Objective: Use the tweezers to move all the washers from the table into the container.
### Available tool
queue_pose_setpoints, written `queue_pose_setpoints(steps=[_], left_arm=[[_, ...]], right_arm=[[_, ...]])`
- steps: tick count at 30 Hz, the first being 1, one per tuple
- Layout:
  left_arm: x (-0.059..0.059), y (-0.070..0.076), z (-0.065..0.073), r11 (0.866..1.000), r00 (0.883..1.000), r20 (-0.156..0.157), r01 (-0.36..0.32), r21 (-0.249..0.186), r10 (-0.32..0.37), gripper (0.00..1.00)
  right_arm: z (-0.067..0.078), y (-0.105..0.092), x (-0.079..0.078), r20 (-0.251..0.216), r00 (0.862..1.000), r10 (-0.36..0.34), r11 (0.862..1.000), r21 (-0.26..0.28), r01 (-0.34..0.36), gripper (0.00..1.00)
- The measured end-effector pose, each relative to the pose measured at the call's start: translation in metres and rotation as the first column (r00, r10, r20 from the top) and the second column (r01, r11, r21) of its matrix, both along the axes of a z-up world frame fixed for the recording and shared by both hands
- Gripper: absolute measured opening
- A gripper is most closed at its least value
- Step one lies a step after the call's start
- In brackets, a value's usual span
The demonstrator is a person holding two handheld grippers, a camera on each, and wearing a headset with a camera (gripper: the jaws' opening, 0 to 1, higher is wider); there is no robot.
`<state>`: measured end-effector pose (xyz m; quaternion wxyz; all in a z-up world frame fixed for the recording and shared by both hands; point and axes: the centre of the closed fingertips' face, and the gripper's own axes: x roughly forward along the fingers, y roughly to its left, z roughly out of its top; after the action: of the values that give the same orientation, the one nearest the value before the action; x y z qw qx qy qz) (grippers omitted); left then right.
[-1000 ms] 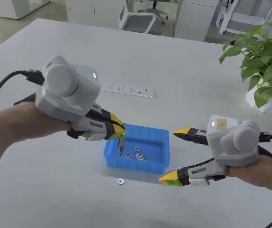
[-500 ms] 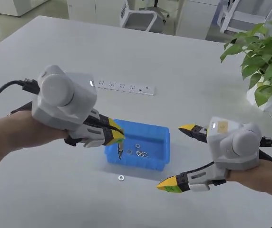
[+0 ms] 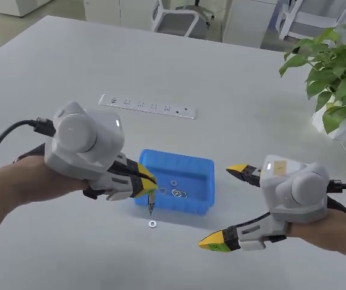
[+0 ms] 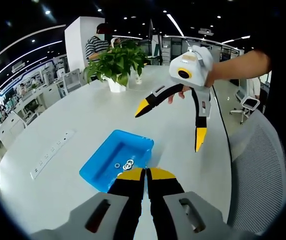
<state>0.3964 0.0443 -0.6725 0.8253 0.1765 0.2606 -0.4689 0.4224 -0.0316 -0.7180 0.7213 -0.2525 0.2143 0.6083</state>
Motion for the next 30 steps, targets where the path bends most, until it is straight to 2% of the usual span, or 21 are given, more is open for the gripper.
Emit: queue_pose_setpoints(steps=[14,30], left_arm=[[-0.002,-0.009,-0.013,1.000,0.999,-0.031,0.014,-0.005,-0.014,0.06],[-0.006,-0.010,-0.025,1.000,0.998,-0.055,0.017,0.001,-0.017,0.06]], right_arm=[[-0.003,-0.003,-0.004,-0.006,1.000,-0.001,1.000,-0.001,0.001,0.98],[-0.007,-0.005,-0.006,-0.011,1.000,0.003,1.000,-0.009,-0.003,0.96]])
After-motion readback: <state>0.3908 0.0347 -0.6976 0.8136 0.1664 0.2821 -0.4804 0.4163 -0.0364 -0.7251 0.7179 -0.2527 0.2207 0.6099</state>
